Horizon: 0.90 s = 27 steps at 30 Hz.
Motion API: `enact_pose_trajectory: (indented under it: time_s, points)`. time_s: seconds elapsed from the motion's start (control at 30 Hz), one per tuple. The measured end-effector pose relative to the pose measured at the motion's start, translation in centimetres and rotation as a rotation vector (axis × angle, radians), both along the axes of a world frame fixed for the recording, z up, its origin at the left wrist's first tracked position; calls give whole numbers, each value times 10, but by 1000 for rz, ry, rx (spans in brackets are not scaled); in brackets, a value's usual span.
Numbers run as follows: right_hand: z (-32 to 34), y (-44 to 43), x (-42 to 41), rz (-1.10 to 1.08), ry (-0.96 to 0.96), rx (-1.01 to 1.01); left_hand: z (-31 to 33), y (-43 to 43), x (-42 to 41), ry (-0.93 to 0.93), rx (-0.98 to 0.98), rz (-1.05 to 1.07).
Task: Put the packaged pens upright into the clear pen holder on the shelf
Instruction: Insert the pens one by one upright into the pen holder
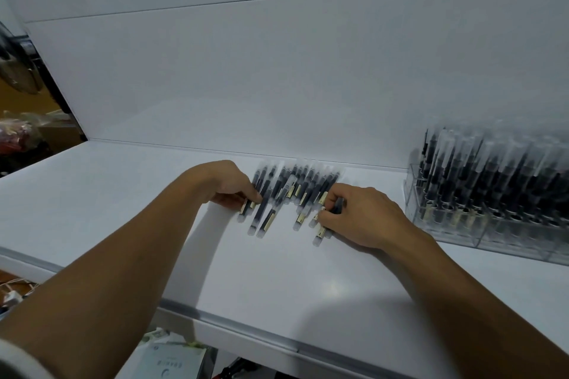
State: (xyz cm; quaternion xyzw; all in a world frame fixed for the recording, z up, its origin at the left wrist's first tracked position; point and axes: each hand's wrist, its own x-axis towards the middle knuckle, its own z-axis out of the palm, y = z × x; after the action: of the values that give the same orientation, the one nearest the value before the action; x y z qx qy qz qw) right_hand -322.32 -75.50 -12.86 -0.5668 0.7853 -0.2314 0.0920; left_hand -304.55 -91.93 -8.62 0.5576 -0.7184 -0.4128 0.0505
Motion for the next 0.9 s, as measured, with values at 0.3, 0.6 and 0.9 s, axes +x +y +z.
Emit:
enact_pose_trajectory:
  time_s: [0.3,0.6,0.9]
  points:
    - [2,0,5,-26,3,-36,3,14,11,301,-30,74]
    - [9,11,11,23,84,-2,9,51,1,526,-123,19]
    - [19,24,17,20,86,113,2,89,-10,592,-124,-2]
